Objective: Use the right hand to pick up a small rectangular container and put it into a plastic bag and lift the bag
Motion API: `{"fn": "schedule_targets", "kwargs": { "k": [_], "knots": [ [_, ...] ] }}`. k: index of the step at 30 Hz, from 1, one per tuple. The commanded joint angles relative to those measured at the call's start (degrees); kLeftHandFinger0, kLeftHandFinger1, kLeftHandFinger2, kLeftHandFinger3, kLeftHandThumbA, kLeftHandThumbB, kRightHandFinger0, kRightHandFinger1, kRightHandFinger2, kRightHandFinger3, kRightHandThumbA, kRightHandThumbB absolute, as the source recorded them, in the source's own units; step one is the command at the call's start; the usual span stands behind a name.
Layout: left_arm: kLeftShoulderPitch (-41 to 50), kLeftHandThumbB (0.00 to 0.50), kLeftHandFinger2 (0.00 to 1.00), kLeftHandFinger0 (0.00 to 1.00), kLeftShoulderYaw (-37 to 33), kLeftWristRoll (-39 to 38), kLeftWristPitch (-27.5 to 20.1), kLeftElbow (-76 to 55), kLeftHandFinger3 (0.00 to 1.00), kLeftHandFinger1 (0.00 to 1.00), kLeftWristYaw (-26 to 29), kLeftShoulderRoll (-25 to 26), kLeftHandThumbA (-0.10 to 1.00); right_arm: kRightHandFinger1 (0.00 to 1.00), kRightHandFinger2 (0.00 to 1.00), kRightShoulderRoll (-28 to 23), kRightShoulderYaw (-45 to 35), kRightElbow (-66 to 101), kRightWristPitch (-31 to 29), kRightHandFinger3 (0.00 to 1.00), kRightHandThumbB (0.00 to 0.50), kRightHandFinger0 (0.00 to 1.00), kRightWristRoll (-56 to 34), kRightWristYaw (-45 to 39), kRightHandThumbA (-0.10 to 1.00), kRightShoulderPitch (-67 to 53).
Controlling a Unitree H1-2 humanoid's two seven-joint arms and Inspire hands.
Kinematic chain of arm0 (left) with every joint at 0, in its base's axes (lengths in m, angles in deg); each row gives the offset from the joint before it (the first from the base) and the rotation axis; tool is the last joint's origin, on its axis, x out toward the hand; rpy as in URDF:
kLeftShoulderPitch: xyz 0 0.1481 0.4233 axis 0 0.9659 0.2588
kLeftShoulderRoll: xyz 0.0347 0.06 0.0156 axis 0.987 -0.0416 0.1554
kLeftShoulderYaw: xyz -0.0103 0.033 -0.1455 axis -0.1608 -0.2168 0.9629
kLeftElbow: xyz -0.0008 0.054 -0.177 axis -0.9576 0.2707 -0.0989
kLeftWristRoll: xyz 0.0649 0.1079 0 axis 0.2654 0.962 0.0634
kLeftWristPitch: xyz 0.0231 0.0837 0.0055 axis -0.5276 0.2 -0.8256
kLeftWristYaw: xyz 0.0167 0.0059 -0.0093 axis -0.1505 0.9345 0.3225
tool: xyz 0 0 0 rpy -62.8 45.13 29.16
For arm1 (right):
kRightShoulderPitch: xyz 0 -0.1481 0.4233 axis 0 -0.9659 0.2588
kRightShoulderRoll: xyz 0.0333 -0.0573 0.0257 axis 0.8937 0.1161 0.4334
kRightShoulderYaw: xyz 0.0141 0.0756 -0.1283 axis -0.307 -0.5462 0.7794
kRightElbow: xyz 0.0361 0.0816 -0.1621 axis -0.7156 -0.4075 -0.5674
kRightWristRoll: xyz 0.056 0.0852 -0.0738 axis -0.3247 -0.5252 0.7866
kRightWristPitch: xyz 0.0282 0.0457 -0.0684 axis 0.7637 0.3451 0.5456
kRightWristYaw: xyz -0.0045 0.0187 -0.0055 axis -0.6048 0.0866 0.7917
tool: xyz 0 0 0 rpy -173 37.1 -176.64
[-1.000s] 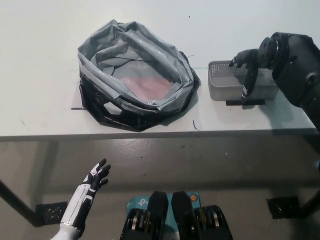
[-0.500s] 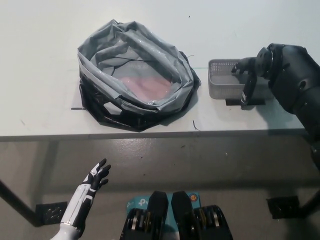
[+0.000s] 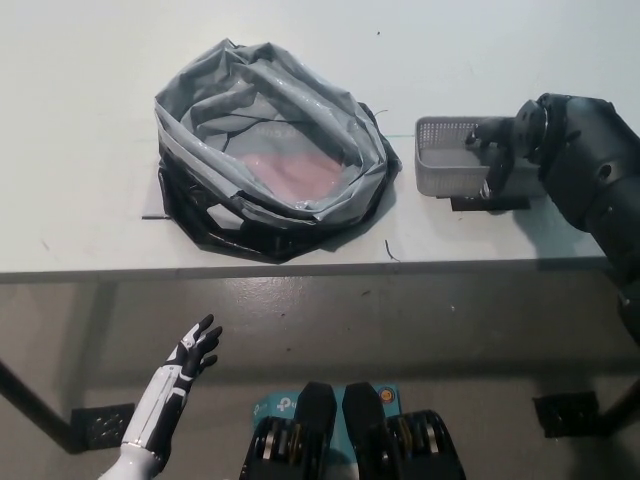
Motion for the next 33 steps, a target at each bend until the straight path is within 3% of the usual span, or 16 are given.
{"fn": "schedule_targets", "kwargs": {
  "k": [1,7,11,14,19,23,33],
  "knots": [
    [-1.0,0.243,1.00,1.00,0.0,-0.7,-0.4,-1.2,1.00,1.00,-1.1,0.8,1.00,1.00,1.00,-2.3,-1.2,8.4,-1.2,1.00,0.500,1.00,-0.8,-5.2,0.80,6.3],
    [-0.7,0.225,1.00,1.00,-0.1,-0.5,-0.9,-0.9,1.00,1.00,-1.1,0.8,1.00,1.00,1.00,-4.6,-2.6,20.6,2.0,1.00,0.500,1.00,-2.4,-12.5,0.86,5.9],
    [-0.7,0.229,1.00,1.00,-0.1,-0.4,-0.9,-1.0,1.00,1.00,-1.2,0.9,1.00,1.00,1.00,-5.6,-3.4,27.3,7.1,1.00,0.500,1.00,-2.2,-15.4,0.80,5.0],
    [-0.7,0.220,1.00,1.00,-0.2,-0.4,-0.9,-1.1,1.00,1.00,-1.3,0.8,1.00,1.00,1.00,-6.1,-2.8,28.9,7.1,1.00,0.500,1.00,-1.0,-15.5,0.83,4.5],
    [-0.9,0.221,1.00,1.00,0.0,-0.5,-0.6,-1.4,1.00,1.00,-1.6,0.9,1.00,1.00,1.00,-6.3,-2.9,28.5,6.6,1.00,0.500,1.00,-0.4,-14.7,0.83,4.1],
    [-0.8,0.228,1.00,1.00,0.1,-0.4,-0.8,-1.3,1.00,1.00,-1.4,0.8,1.00,1.00,1.00,-6.4,-2.1,27.3,6.4,1.00,0.500,1.00,0.3,-15.0,0.91,4.4],
    [-0.9,0.230,1.00,1.00,0.1,-0.6,-0.7,-1.6,1.00,1.00,-1.6,0.8,1.00,1.00,1.00,-4.3,-2.4,11.0,6.1,1.00,0.500,1.00,0.4,-10.8,0.95,7.5]
  ]
}}
